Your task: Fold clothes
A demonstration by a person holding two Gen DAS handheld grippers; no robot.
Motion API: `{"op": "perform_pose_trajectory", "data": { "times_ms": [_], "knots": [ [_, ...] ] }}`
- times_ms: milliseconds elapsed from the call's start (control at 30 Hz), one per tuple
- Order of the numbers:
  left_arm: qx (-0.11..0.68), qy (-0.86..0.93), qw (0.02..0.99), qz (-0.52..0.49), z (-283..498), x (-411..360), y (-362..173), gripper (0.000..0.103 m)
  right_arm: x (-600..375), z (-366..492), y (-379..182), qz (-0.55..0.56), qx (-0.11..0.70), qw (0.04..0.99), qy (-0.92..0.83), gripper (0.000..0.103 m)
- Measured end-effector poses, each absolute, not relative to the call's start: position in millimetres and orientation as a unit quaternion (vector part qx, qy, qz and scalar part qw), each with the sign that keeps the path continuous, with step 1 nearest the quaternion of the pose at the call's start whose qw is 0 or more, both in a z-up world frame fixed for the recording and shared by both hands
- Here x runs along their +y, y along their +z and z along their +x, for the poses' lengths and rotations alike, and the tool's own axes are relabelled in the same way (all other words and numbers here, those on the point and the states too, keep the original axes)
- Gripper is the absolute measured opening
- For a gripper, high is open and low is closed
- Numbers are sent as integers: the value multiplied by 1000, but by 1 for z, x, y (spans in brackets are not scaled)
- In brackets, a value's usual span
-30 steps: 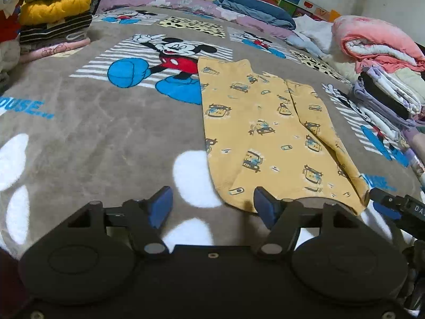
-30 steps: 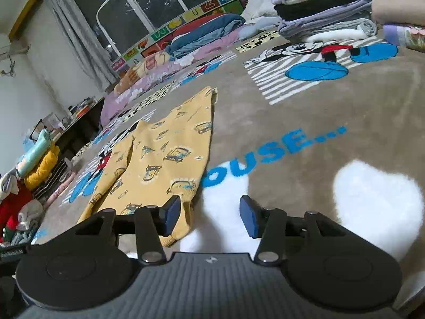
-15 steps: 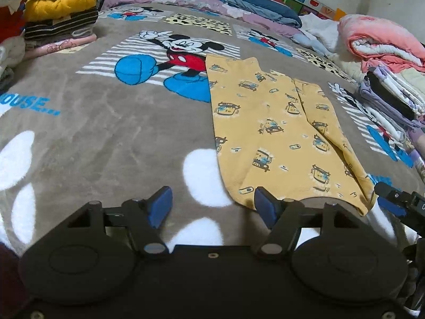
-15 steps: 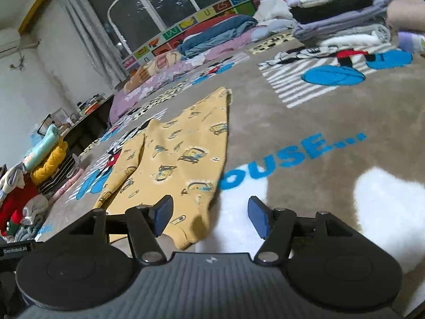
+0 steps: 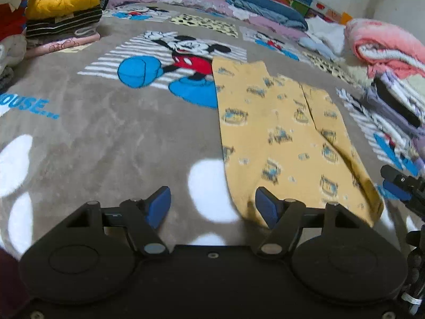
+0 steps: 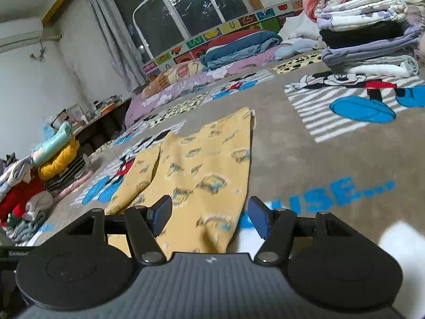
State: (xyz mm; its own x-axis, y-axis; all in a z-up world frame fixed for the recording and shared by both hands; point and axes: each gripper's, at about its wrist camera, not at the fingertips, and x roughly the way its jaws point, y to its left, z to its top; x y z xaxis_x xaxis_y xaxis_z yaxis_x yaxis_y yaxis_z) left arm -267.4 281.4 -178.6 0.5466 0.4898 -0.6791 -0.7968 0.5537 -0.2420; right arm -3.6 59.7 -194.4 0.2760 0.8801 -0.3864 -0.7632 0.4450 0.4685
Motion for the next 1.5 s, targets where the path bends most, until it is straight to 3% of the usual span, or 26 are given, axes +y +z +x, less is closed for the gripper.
{"op": "perform_pose_trajectory", "data": {
  "times_ms": [700,1167,1367,1400,1433,1467,1500],
  "knots": [
    [269,344,853,-284,-190,398,-177,70,111,72,-217,149,361,758,523,67],
    [241,323,855,-328,-145,483,-191,67,122,73,-227,141,359,754,532,71],
    [241,333,850,-331,-130,507,-190,36,123,74,-228,143,356,753,535,72],
    [241,337,848,-331,-129,509,-190,27,123,75,-228,144,356,753,535,72],
    [242,340,846,-332,-128,511,-190,10,123,75,-228,145,356,752,535,72],
    [241,340,847,-331,-128,512,-189,3,123,75,-228,146,356,752,536,72],
    [241,341,849,-323,-128,510,-187,2,123,76,-228,147,356,751,536,72]
  ]
}}
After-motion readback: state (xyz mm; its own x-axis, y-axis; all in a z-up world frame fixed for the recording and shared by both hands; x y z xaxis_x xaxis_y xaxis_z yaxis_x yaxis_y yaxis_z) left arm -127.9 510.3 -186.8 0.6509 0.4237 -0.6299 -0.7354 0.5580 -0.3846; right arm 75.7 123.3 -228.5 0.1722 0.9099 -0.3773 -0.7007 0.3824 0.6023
